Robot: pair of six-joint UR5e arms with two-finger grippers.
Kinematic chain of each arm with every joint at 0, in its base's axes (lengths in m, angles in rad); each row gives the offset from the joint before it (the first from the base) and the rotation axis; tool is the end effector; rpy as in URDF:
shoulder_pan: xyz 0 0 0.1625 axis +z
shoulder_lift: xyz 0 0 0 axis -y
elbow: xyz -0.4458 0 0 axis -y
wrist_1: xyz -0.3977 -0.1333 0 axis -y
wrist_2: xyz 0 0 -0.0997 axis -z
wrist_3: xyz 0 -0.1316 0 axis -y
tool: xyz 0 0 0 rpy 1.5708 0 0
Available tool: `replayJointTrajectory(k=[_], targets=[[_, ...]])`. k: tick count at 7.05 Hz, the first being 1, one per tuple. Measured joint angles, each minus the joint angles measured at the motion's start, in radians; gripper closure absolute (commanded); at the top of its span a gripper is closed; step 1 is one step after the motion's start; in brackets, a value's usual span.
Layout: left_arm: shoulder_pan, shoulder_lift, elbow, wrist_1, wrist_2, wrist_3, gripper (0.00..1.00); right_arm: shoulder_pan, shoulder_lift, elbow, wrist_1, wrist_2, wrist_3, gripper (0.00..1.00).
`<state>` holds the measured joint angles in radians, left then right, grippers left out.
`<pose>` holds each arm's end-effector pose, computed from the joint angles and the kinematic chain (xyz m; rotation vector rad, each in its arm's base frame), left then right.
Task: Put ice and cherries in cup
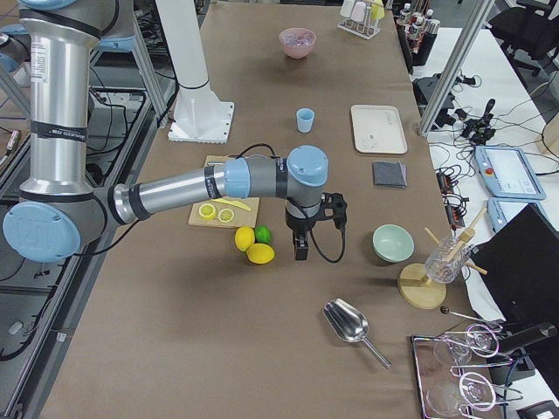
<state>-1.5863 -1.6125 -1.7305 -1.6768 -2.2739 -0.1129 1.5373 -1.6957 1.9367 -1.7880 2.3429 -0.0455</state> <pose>-0.0565 -0.5328 0.5939 0.2602 0.7106 -0.0142 0.0270 -0.4337 0.6018 0.0272 -0.7722 -0.0842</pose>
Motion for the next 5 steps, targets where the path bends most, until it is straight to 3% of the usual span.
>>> replayJointTrajectory(k=[2, 5], targets=[[0.004, 0.008, 0.010, 0.000, -0.001, -0.002, 0.02, 0.077, -0.034, -0.033, 0.000, -0.009, -0.086, 0.00], [0.009, 0.031, 0.026, -0.019, -0.004, -0.001, 0.02, 0.093, -0.034, -0.082, 0.010, -0.015, -0.095, 0.00]])
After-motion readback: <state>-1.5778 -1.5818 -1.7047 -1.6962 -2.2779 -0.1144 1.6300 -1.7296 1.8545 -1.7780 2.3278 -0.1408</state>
